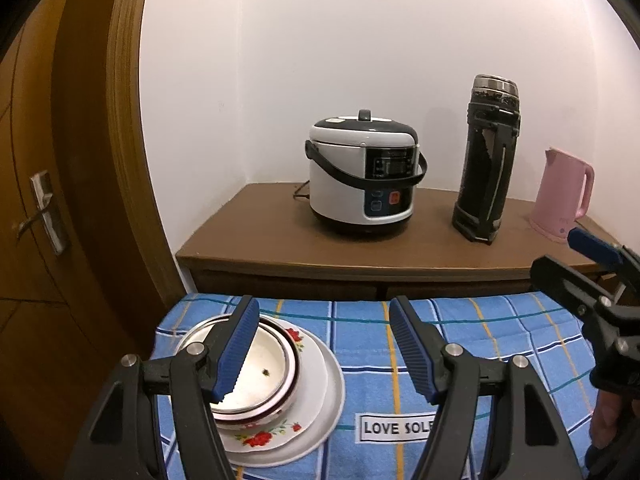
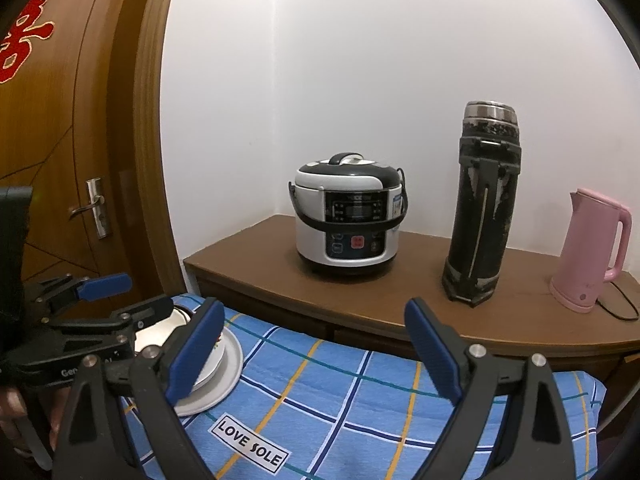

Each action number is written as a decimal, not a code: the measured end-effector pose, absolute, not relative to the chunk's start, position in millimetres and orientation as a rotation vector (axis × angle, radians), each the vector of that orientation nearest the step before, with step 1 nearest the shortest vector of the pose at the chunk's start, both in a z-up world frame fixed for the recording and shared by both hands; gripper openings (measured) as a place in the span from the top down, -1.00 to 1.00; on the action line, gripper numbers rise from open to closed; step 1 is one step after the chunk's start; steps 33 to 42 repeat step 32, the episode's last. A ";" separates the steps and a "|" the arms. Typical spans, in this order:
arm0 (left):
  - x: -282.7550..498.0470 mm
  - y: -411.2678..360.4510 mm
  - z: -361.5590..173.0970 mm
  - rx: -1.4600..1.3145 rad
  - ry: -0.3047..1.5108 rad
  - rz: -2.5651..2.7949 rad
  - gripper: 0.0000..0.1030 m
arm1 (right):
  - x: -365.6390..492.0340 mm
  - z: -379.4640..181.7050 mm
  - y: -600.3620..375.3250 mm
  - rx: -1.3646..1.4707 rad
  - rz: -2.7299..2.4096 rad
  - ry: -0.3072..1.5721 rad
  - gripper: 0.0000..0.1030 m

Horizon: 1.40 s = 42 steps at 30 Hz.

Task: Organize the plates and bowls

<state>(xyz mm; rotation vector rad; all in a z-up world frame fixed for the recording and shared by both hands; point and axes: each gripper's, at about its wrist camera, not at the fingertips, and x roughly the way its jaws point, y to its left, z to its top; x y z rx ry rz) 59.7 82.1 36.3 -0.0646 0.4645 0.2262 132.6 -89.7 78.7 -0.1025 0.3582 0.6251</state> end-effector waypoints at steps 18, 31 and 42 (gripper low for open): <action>53.0 80.5 44.1 -0.085 0.437 0.233 -0.36 | 129.0 74.7 -100.0 -0.103 0.613 0.368 -0.82; 46.4 49.8 55.5 -0.013 0.363 0.124 -0.36 | 121.0 76.8 -119.1 -0.100 0.577 0.360 -0.82; 46.8 47.2 56.4 -0.007 0.362 0.115 -0.36 | 120.3 76.8 -122.4 -0.098 0.572 0.359 -0.82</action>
